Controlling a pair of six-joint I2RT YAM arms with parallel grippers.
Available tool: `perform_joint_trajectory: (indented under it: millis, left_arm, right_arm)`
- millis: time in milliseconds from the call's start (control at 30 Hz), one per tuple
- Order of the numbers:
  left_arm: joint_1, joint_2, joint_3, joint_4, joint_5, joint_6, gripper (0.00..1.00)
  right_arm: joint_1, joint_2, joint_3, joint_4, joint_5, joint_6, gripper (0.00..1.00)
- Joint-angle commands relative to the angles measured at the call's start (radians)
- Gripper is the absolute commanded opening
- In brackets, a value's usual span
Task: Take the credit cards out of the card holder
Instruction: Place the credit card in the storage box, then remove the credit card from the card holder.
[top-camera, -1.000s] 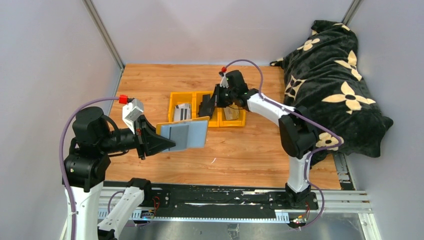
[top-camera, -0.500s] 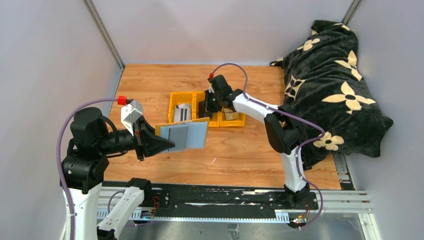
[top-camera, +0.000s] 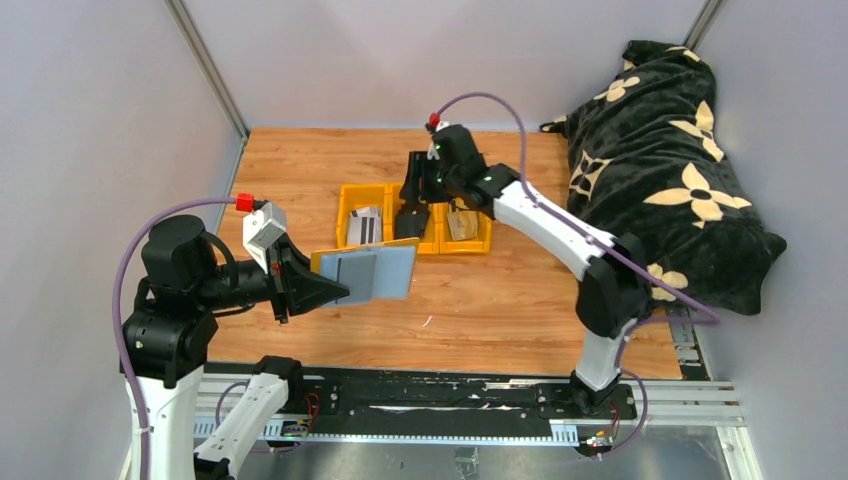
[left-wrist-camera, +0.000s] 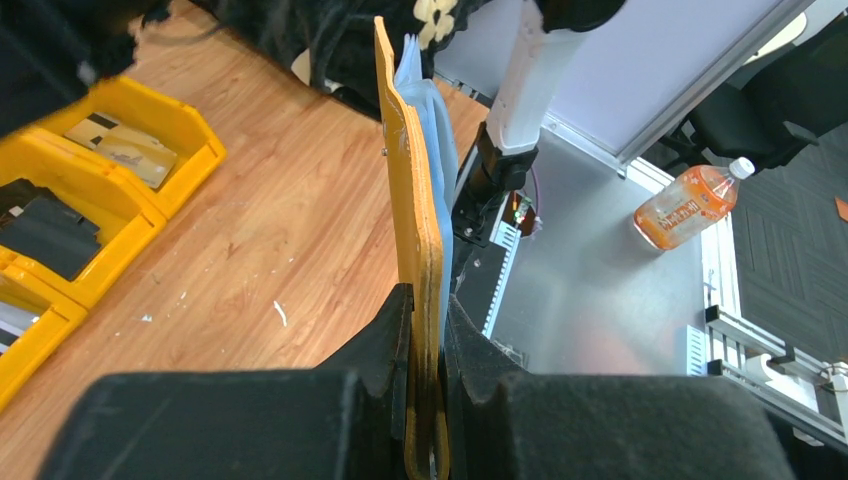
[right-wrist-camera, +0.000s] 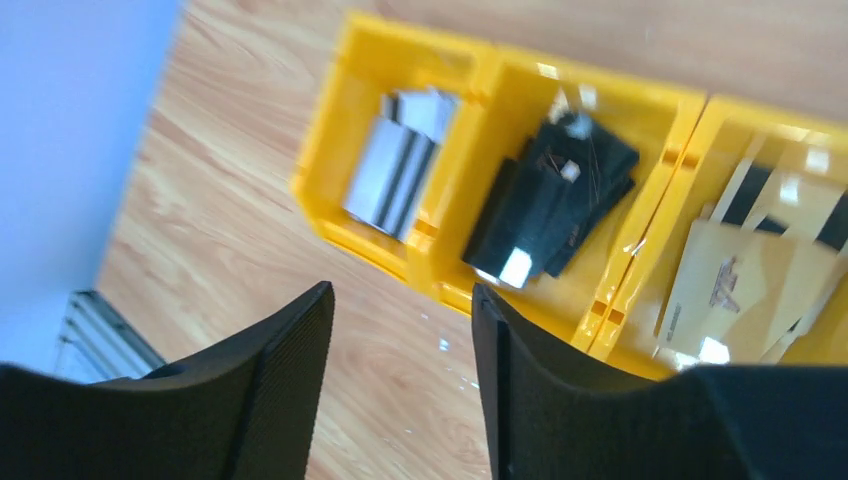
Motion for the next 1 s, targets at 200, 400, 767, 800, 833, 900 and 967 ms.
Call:
perform_joint_trajectory:
  millis: [200, 400, 767, 800, 833, 900, 967]
  left_arm:
    - [-0.003, -0.008, 0.013, -0.004, 0.023, 0.013, 0.00]
    - [-0.003, -0.010, -0.002, -0.004, 0.032, 0.023, 0.00]
    - [-0.003, -0.014, 0.006, -0.003, 0.032, 0.015, 0.00]
    - [-0.003, -0.014, 0.008, -0.003, 0.031, 0.015, 0.00]
    - [-0.003, -0.013, 0.008, -0.003, 0.031, 0.015, 0.00]
    - [-0.003, -0.012, 0.010, -0.004, 0.031, 0.015, 0.00]
    - [-0.003, -0.011, 0.009, -0.004, 0.031, 0.014, 0.00]
  right_arm:
    - [0.012, -0.572, -0.317, 0.442, -0.359, 0.055, 0.79]
    - [0.053, -0.689, -0.441, 0.724, -0.572, 0.218, 0.81]
    - [0.329, -0.660, -0.329, 0.504, -0.406, -0.133, 0.82]
    - [0.340, -0.653, -0.324, 0.506, -0.412, -0.135, 0.82]
    - [0.352, -0.645, -0.322, 0.513, -0.420, -0.140, 0.82]
    - [0.369, -0.623, -0.308, 0.508, -0.432, -0.149, 0.82]
    - [0.380, -0.605, -0.282, 0.475, -0.423, -0.161, 0.82]
